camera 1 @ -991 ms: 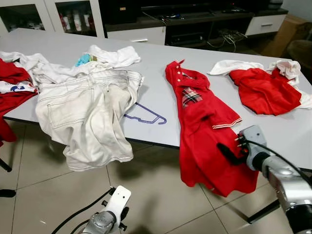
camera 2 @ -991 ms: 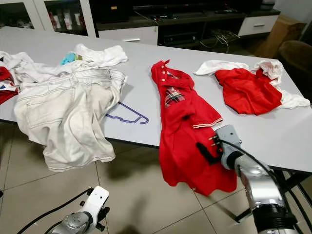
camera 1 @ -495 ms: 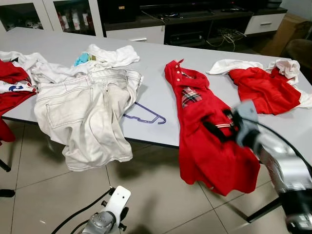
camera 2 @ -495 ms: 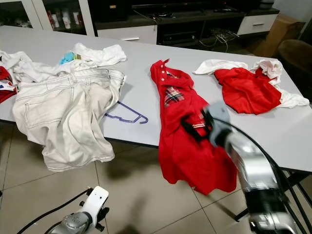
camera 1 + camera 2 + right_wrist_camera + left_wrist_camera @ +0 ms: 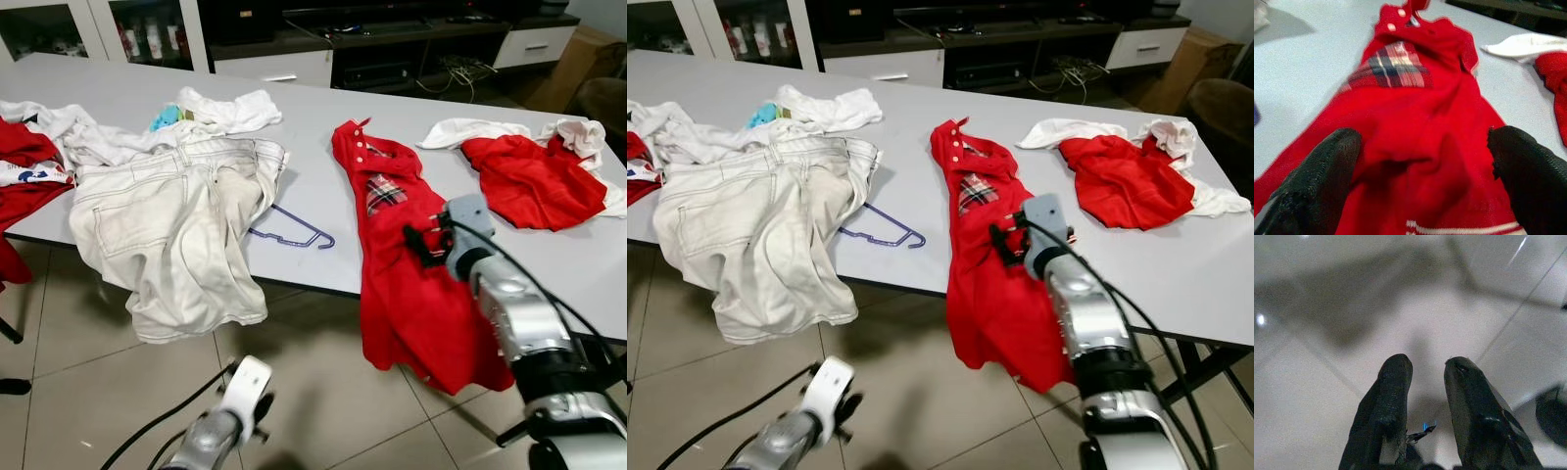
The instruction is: Hang hanger
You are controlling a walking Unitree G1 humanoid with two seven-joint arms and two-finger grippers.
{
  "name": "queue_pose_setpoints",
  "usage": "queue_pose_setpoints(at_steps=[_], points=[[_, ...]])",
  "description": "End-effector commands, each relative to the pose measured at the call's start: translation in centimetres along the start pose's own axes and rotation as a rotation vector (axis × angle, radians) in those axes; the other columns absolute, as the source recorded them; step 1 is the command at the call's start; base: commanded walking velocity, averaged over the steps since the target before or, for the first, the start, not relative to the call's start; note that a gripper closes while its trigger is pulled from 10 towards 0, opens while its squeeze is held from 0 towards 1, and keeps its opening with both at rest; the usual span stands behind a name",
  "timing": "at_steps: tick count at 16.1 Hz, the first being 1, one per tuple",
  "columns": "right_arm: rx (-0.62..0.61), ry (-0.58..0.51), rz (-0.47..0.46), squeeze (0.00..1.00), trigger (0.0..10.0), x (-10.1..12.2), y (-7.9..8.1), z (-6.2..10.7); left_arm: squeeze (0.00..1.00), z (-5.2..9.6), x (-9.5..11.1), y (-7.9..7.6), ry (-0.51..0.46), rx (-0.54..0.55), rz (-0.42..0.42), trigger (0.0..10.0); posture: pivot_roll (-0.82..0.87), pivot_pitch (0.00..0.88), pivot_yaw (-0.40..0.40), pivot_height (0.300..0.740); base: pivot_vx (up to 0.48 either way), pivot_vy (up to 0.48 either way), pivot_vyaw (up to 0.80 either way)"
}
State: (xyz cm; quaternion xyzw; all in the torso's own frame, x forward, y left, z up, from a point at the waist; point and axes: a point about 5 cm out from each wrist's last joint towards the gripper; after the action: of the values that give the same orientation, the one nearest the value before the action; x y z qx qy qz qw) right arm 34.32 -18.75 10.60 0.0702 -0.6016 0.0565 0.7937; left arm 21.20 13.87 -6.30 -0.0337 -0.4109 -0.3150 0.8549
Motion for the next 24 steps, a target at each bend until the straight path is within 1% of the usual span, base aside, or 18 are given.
queue_pose_setpoints(at_steps=[1,2,3,4,8,11,12,13,14,15,16,17,18,21,23,24], points=[[-0.008,-0.008,0.022,0.00,10.0,0.2,0.1,-0.2,0.00,-0.3,1.7,0.4,-0.095,0.016,-0.013,10.0,-0.06,0.000,-0.019,0.740,0.000,0.000,0.00],[-0.011,-0.007,0.027,0.00,10.0,0.0,0.2,-0.4,0.00,-0.4,2.4,0.7,-0.146,0.025,-0.014,10.0,-0.06,0.000,-0.019,0.740,0.000,0.000,0.00],[-0.016,-0.007,0.027,0.00,10.0,-0.1,0.1,-0.5,0.00,-0.3,2.7,0.9,-0.168,0.033,-0.019,10.0,-0.05,0.000,-0.020,0.740,0.000,0.000,0.00],[-0.025,-0.005,0.026,0.00,10.0,-0.3,-0.1,-0.6,0.00,-0.1,3.1,1.5,-0.214,0.060,-0.046,10.0,-0.05,0.000,-0.023,0.740,0.000,0.000,0.00],[-0.033,-0.005,0.037,0.00,10.0,-0.2,-0.3,-0.8,0.00,0.5,2.8,2.3,-0.252,0.077,-0.059,10.0,-0.04,0.000,-0.027,0.740,0.000,0.000,0.00],[-0.039,-0.013,0.045,0.00,10.0,0.0,-0.6,-1.0,0.00,1.1,2.3,2.4,-0.283,0.074,-0.078,10.0,-0.03,0.000,-0.027,0.740,0.000,0.000,0.00],[-0.040,-0.015,0.050,0.00,10.0,0.0,-0.7,-1.0,0.00,1.4,2.2,2.4,-0.305,0.072,-0.090,10.0,-0.03,0.000,-0.028,0.740,0.000,0.000,0.00],[-0.032,-0.015,0.057,0.00,10.0,0.0,-0.6,-1.1,0.00,1.9,2.5,2.6,-0.357,0.087,-0.127,10.0,-0.02,0.000,-0.030,0.740,0.000,0.000,0.00],[-0.017,-0.015,0.055,0.00,10.0,0.0,-0.4,-1.1,0.00,2.2,2.8,2.8,-0.396,0.104,-0.145,10.0,-0.02,0.000,-0.030,0.740,0.000,0.000,0.00],[0.023,-0.017,0.036,0.00,10.0,-0.1,0.0,-1.2,0.00,2.4,3.5,3.2,-0.435,0.128,-0.153,10.0,-0.01,0.000,-0.032,0.740,0.000,0.000,0.00],[0.068,-0.022,0.036,0.00,10.0,-0.1,0.7,-1.2,0.00,2.5,4.3,3.6,-0.474,0.153,-0.154,10.0,-0.01,0.000,-0.033,0.740,0.000,0.000,0.00],[0.130,-0.032,0.040,0.00,10.0,0.0,1.6,-1.1,0.00,2.6,6.0,4.3,-0.546,0.190,-0.149,10.0,-0.01,0.000,-0.033,0.740,0.000,0.000,0.00],[0.149,-0.036,0.038,0.00,10.0,-0.1,2.0,-1.2,0.00,2.6,7.1,4.6,-0.590,0.200,-0.149,10.0,-0.01,0.000,-0.036,0.740,0.000,0.000,0.00],[0.170,-0.002,0.038,0.00,10.0,-0.8,2.2,-1.1,0.00,2.8,10.0,4.8,-0.701,0.201,-0.186,10.0,-0.01,0.000,-0.034,0.740,0.000,0.000,0.00],[0.165,0.065,0.060,0.00,10.0,-2.0,1.9,-1.0,0.00,2.8,11.0,4.9,-0.724,0.205,-0.178,10.0,-0.02,0.000,-0.032,0.740,0.000,0.000,0.00],[0.150,0.100,0.059,0.00,10.0,-2.8,1.6,-0.8,0.00,2.6,11.5,4.8,-0.727,0.201,-0.148,10.0,-0.02,0.000,-0.031,0.740,0.000,0.000,0.00]])
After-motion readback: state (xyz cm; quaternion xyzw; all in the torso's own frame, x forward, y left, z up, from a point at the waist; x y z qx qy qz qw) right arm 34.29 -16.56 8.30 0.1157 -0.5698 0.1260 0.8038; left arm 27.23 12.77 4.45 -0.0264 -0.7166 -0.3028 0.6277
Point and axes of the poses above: a point about 5 cm out from each wrist's last joint towards the gripper, its own z axis pointing back from the gripper into the wrist, its own x axis along the axis of the wrist's last joint, y = z × x, and after that the axes turned 11 degrees about -z, right-handed
